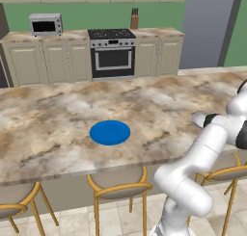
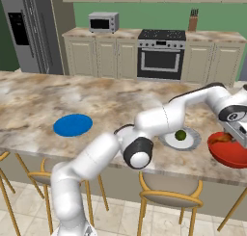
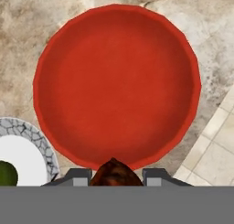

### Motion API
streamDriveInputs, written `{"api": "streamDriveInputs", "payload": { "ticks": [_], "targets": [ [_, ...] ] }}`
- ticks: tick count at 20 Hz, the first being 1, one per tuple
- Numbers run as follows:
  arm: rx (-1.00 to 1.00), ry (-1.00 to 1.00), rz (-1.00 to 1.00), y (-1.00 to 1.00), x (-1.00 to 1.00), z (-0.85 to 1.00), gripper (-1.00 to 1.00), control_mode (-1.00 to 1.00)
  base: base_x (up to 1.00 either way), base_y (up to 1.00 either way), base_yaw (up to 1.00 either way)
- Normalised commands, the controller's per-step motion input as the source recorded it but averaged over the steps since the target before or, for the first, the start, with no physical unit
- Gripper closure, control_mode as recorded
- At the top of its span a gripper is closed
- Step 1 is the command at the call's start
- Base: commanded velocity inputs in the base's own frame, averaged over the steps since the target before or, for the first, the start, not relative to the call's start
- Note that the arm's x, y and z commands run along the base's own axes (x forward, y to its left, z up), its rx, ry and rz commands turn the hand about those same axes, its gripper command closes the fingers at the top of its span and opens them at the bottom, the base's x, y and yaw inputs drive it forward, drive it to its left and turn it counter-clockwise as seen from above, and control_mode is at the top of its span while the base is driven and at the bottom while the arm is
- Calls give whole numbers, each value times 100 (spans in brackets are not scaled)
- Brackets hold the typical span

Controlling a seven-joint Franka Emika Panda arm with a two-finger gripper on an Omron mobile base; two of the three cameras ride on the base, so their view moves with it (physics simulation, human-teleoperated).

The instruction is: Pick the chicken drumstick and lime from their plates and place them in the bowl. Then put the bowl in the fridge.

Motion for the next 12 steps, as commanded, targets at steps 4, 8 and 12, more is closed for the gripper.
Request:
{"api": "streamDriveInputs", "payload": {
  "ticks": [4,8,12],
  "targets": [
    [-3,1,-2,0,0,-19,100,-100,0,0,0],
    [-2,0,-2,0,0,-23,100,-100,0,0,0],
    [0,0,0,-2,3,-12,100,-100,0,0,0]
  ]
}}
